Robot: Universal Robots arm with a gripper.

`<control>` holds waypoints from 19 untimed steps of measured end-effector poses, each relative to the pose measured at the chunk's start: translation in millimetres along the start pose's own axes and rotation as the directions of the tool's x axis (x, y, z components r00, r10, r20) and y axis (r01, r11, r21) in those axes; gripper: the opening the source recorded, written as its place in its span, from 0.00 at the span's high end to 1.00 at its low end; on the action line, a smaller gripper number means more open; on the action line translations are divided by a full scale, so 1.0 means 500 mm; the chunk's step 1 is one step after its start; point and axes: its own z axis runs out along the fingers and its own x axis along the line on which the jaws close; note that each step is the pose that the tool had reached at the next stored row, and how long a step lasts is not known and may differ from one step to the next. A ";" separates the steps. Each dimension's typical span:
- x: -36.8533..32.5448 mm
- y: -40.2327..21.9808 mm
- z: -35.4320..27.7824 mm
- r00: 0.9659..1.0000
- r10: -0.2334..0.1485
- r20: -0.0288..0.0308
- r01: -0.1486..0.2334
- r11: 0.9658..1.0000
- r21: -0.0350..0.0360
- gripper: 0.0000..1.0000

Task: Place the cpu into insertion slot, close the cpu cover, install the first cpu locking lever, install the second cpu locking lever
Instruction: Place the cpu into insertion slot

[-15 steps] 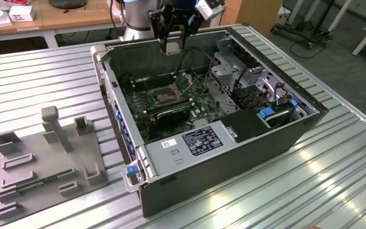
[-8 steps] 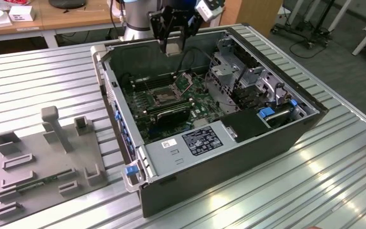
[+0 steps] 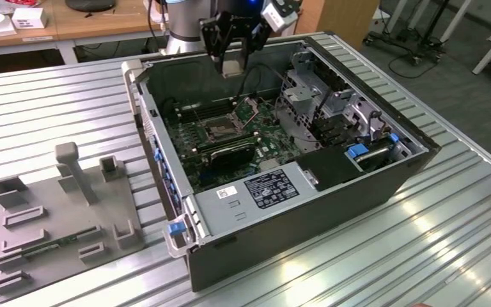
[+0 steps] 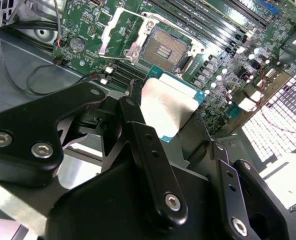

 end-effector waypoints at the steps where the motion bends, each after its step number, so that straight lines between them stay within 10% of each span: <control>1: 0.000 0.000 0.002 1.000 0.000 0.000 0.000 1.000 0.000 0.46; 19: 0.006 -0.003 0.034 1.000 0.000 0.000 0.000 1.000 0.000 0.46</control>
